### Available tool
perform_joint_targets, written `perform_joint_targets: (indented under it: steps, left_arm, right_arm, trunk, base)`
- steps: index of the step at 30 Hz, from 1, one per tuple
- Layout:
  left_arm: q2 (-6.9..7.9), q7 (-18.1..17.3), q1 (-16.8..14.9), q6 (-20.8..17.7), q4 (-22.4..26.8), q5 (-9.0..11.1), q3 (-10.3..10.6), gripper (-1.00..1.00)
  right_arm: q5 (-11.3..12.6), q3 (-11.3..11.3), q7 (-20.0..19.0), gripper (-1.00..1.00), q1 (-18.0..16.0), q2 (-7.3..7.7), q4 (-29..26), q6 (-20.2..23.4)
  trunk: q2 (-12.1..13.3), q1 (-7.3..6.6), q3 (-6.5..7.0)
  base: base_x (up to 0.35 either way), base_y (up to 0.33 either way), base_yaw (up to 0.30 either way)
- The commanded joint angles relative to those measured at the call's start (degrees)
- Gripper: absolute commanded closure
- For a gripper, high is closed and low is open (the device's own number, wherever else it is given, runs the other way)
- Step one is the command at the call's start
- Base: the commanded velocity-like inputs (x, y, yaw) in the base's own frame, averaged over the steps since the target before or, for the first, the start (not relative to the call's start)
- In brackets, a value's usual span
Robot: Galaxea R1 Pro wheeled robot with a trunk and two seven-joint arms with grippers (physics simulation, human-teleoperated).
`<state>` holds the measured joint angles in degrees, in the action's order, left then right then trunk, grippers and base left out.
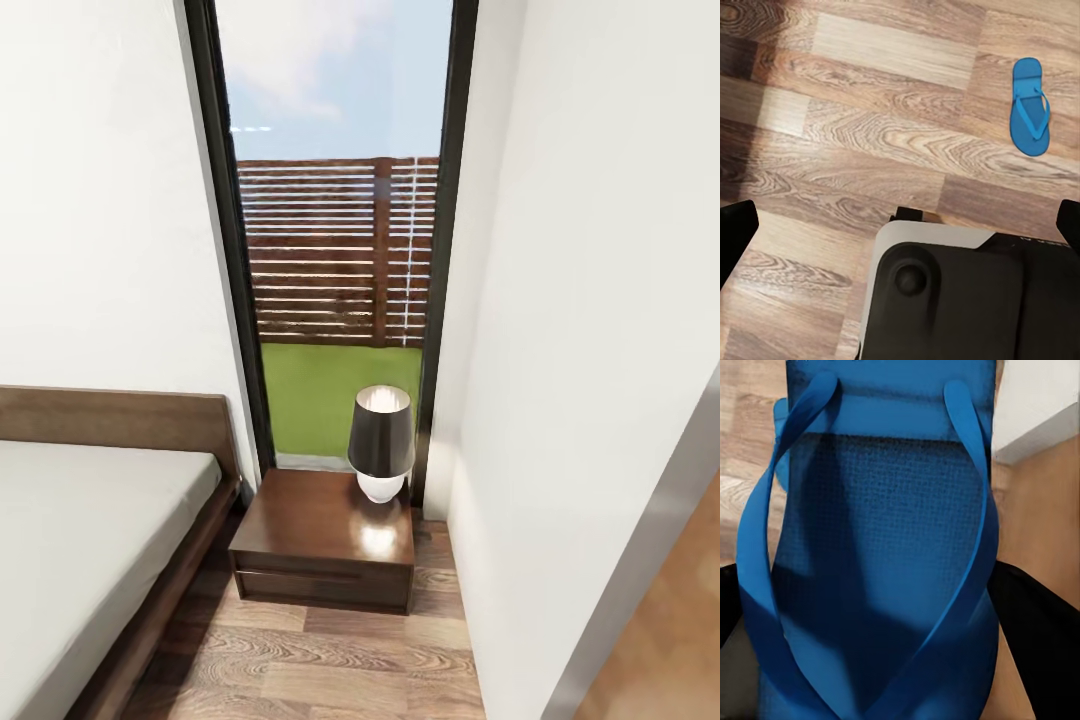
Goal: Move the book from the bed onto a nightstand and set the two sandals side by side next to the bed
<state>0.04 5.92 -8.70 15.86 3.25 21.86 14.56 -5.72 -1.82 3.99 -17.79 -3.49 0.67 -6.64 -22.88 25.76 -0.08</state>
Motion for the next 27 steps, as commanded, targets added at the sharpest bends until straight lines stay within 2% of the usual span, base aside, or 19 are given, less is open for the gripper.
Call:
perform_joint_targets:
  steps: [1,6,11,22,27]
  left_arm:
    - [0.01,0.2,0.0,0.1,0.0,0.3,0.5,-1.0]
    - [0.02,0.2,0.0,0.1,0.0,0.3,0.6,-1.0]
    - [-0.06,0.2,0.0,0.1,0.0,0.3,0.6,-1.0]
    - [-0.12,0.2,0.0,0.1,0.0,0.3,0.6,-1.0]
    - [-0.12,0.2,0.0,0.1,0.0,0.3,0.6,-1.0]
  right_arm:
    - [-0.8,-0.3,0.4,1.0,0.0,-0.36,0.0,0.1]
    - [-1.6,-1.0,0.3,1.0,-0.3,-1.33,-1.1,3.6]
    - [-1.8,-1.3,-0.1,1.0,-0.4,-1.6,-4.4,7.8]
    - [-1.8,-1.4,-0.4,1.0,-0.4,-1.61,-6.0,8.8]
    - [-1.8,-1.4,-0.5,1.0,-0.4,-1.61,-6.1,8.8]
  trunk:
    - [0.0,0.02,-0.02]
    - [0.0,0.02,-0.02]
    - [0.0,0.02,-0.02]
    - [0.0,0.02,-0.02]
    - [0.0,0.02,-0.02]
  base:
    - [0.0,0.0,0.0]
    - [0.0,0.0,0.0]
    - [0.0,0.0,0.0]
    - [0.0,0.0,-0.004]
    - [0.0,0.0,-0.122]
